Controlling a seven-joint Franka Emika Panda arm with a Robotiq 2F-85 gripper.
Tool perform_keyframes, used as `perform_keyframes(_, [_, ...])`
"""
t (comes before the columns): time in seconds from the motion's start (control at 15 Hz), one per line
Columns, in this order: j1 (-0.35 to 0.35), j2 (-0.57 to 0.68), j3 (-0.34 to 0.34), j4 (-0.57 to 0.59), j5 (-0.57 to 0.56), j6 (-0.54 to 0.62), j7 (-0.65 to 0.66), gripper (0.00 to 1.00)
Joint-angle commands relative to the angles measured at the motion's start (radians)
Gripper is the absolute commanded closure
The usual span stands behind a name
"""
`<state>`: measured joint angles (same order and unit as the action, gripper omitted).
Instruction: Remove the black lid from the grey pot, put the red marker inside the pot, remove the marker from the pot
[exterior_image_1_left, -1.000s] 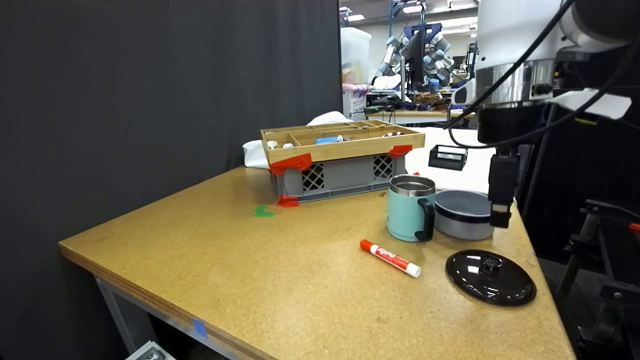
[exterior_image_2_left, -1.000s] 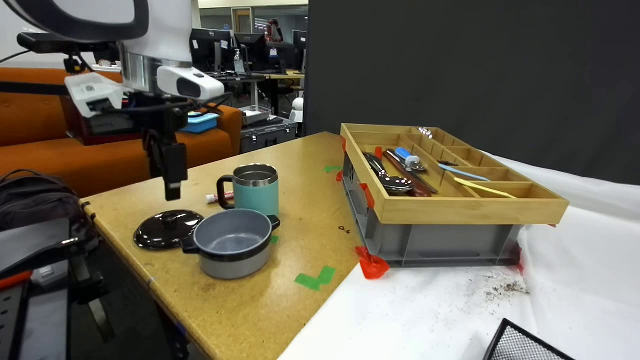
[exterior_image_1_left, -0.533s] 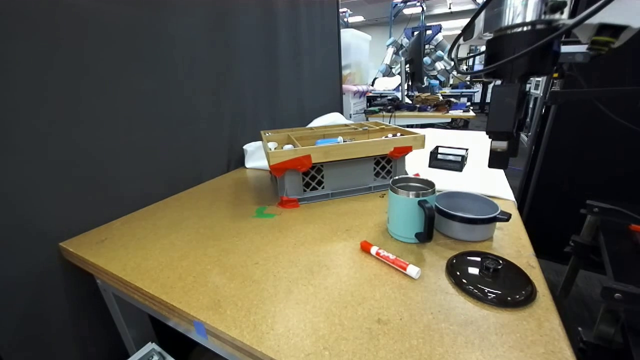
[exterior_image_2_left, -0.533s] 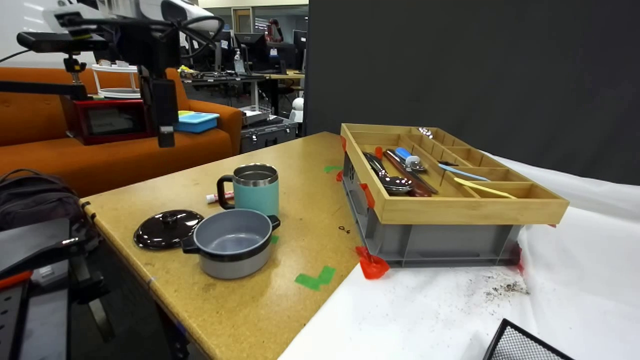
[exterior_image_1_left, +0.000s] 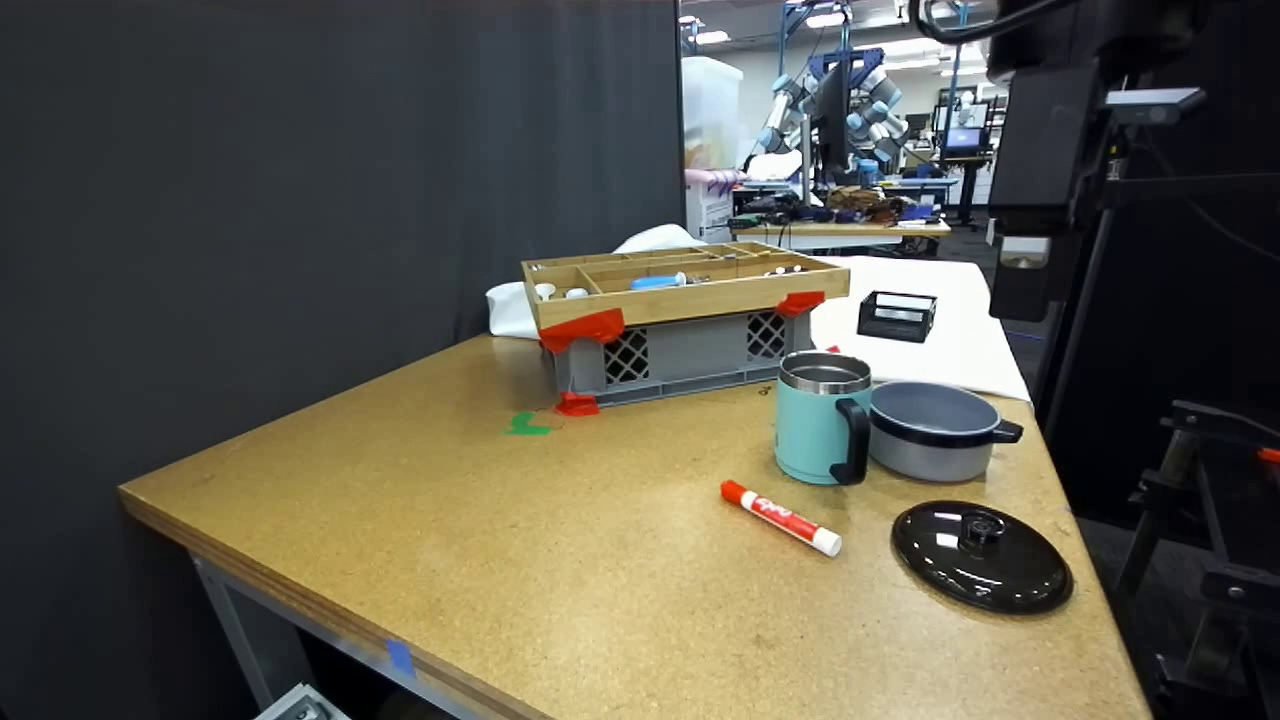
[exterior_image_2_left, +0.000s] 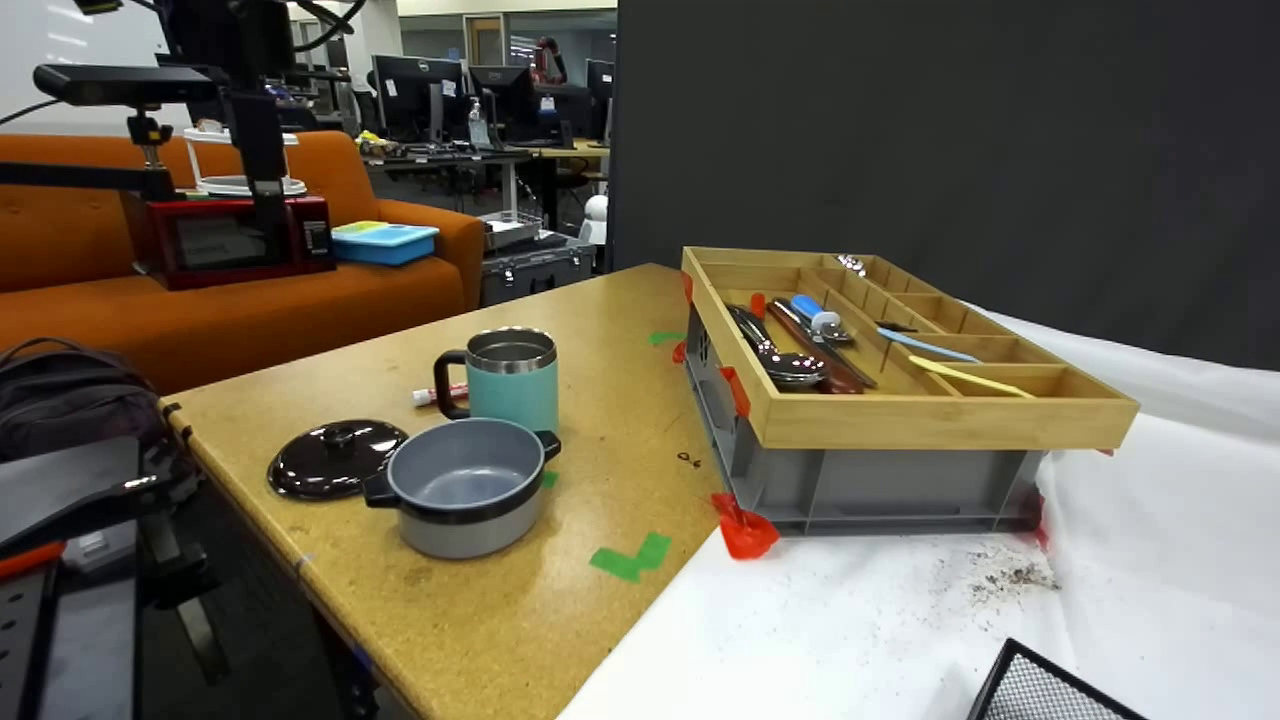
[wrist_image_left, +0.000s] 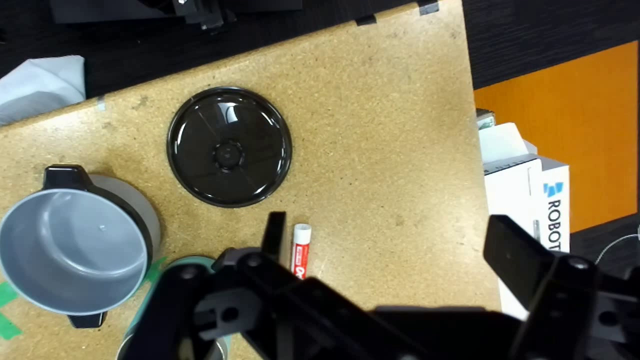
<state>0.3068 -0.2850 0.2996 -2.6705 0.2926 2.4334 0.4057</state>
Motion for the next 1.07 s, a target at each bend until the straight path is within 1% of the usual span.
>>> perform_keyframes(0.0, [-0.002, 0.021, 0.002, 0.031, 0.017, -0.021, -0.005, 0.0])
perform_keyframes(0.07, [-0.003, 0.001, 0.005, 0.011, 0.012, -0.004, -0.002, 0.0])
perform_keyframes(0.6, [-0.003, 0.003, 0.005, 0.012, 0.012, -0.004, -0.002, 0.0])
perform_keyframes(0.73, [-0.008, 0.038, 0.006, 0.028, -0.001, 0.021, -0.013, 0.0])
perform_keyframes(1.0, [-0.028, 0.144, 0.01, 0.082, -0.06, 0.114, -0.011, 0.0])
